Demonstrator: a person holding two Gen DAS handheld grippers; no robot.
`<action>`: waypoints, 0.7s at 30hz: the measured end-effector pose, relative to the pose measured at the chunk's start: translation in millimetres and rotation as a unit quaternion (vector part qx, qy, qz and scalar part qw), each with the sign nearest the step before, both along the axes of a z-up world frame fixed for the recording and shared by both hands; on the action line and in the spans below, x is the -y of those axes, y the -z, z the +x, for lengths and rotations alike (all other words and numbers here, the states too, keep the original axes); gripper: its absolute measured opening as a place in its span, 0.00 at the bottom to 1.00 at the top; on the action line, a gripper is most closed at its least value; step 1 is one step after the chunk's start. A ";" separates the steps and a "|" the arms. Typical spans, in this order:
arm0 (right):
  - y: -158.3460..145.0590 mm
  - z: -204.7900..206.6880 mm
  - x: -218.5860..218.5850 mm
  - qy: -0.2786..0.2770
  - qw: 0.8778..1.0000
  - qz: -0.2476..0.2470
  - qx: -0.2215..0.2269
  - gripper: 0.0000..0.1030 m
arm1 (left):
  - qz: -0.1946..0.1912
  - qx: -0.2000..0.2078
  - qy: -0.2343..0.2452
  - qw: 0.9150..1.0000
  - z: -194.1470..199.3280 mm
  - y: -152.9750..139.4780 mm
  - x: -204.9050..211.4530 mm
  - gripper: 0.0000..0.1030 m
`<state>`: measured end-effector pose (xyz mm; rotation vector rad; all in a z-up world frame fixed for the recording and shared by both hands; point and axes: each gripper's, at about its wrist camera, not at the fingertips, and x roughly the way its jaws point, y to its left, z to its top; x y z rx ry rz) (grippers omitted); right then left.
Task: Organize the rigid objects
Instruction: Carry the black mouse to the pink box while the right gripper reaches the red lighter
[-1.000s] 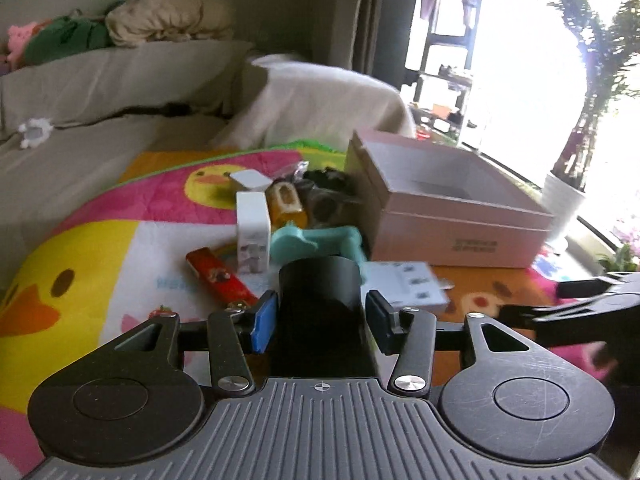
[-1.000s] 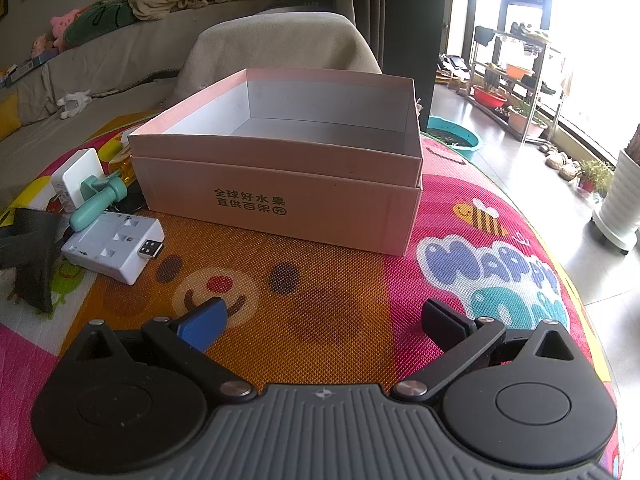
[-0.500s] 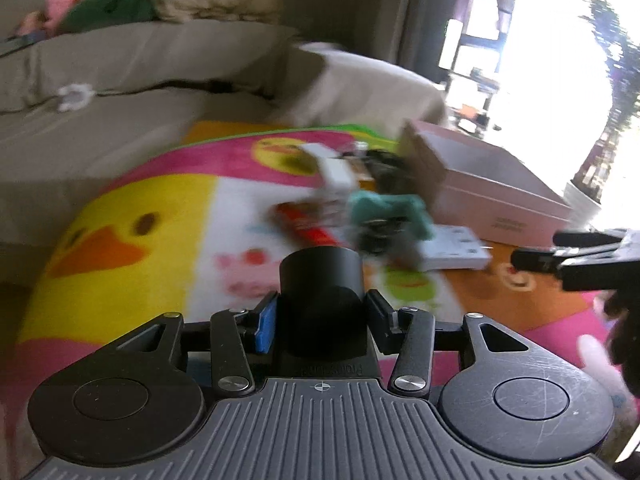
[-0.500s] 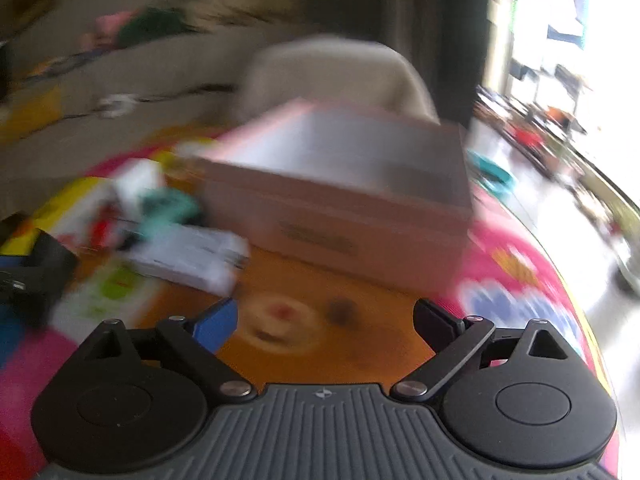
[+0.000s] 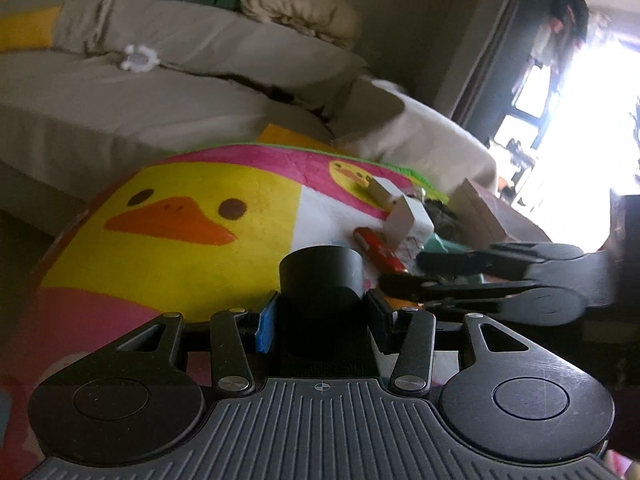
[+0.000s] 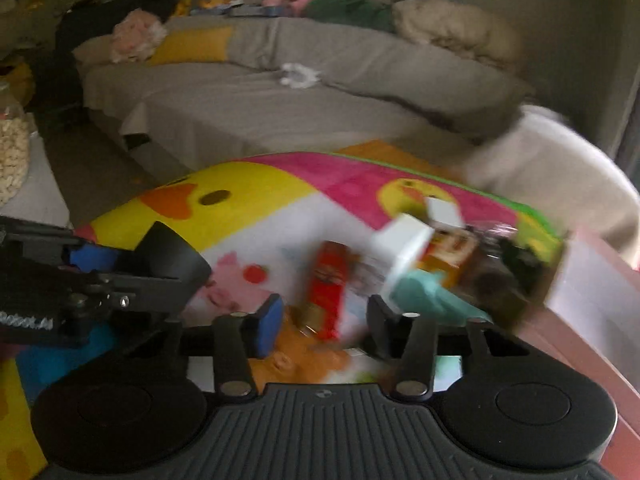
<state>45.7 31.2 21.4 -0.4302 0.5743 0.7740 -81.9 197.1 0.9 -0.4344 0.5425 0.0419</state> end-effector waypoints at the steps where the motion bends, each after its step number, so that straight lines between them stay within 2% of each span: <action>1: 3.1 2.6 -4.1 -0.006 1.000 -0.003 -0.003 0.42 | -0.005 0.001 -0.001 1.000 0.1 0.7 -2.0 0.50; 4: 5.8 9.9 -9.6 -0.006 1.000 -0.005 -0.015 0.35 | -0.011 0.003 -0.001 1.000 -1.0 1.4 -2.8 0.50; 5: 4.2 12.7 -7.5 -0.003 1.000 -0.001 -0.028 0.24 | -0.010 0.003 -0.001 1.000 -0.8 1.3 -2.1 0.50; 9: -5.0 2.2 18.1 -0.002 0.998 0.010 -0.066 0.24 | -0.006 0.003 0.002 1.000 -1.3 1.5 -0.7 0.50; 13: -6.5 -36.7 65.2 -0.021 0.997 -0.012 -0.074 0.24 | 0.004 0.000 0.010 1.000 0.2 -0.4 6.5 0.50; 16: -3.8 -61.5 104.9 -0.020 0.997 -0.037 -0.062 0.23 | -0.005 -0.005 0.037 0.999 4.6 -1.7 20.8 0.50; 18: -4.8 -71.7 135.0 -0.010 0.998 -0.053 -0.044 0.27 | -0.004 -0.007 0.058 0.998 7.7 -2.5 34.5 0.50; 20: -4.7 -72.7 155.7 0.024 0.997 -0.071 -0.023 0.50 | -0.001 -0.010 0.084 0.996 11.0 -3.5 51.1 0.50; 21: -3.1 -73.2 165.4 0.055 0.995 -0.085 0.001 0.54 | 0.001 -0.012 0.097 0.995 12.4 -3.5 59.3 0.50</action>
